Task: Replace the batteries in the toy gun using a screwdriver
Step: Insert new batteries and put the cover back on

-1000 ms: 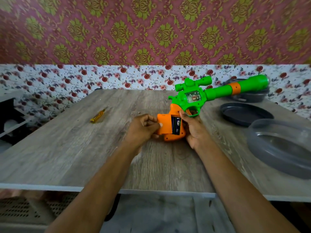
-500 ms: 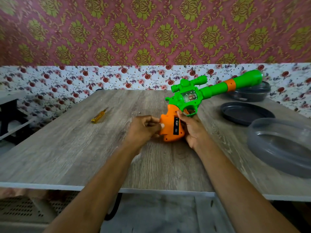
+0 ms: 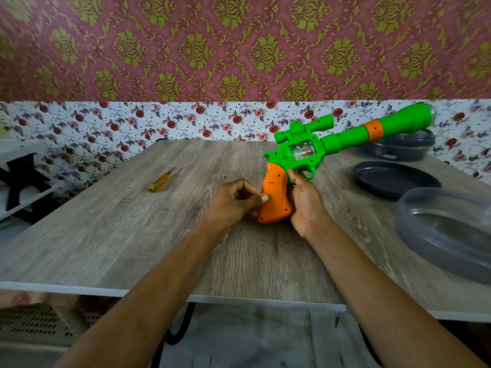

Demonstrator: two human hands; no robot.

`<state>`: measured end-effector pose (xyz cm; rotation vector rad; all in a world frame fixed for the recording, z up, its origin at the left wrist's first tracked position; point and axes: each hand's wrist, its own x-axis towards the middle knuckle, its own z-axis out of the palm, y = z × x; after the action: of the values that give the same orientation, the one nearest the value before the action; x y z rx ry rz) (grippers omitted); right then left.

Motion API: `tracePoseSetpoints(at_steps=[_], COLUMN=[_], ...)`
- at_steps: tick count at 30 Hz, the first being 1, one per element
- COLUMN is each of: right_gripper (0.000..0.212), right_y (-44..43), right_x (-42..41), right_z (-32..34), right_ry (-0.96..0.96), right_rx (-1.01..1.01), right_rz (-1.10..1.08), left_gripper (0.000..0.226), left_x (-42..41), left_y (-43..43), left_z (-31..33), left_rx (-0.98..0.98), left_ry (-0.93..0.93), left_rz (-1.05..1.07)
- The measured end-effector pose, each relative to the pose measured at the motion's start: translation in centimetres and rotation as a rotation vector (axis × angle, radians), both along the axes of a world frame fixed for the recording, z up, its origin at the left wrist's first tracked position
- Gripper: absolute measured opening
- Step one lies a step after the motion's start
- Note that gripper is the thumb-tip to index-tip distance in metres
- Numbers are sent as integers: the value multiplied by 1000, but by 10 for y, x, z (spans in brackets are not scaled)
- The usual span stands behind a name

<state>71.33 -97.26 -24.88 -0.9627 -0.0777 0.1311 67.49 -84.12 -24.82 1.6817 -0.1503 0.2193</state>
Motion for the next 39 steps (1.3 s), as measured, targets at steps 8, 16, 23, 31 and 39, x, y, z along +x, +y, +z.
tracePoseSetpoints(at_steps=[8,16,23,31,39], right_gripper=[42,52,52,47,35], right_y=[-2,-6,-11,-8,-7], right_x=[-8,-8,-1,11,20], right_z=[-1,-3,-7,-17,-25], right_ry=[-62,-154,-167,-180,-159], right_rx=[-110,-254,-305,-299,-344], right_rz=[117,89,58,11,3], left_gripper=[25,11,13,22,25], left_x=[0,-3,35,99,131], left_y=[2,15,47,53,37], left_z=[1,7,1,4,17], left_rx=[7,-148,170,847,1196], left_ry=[42,31,-41,56,236], left_rz=[-5,121,516,536,523])
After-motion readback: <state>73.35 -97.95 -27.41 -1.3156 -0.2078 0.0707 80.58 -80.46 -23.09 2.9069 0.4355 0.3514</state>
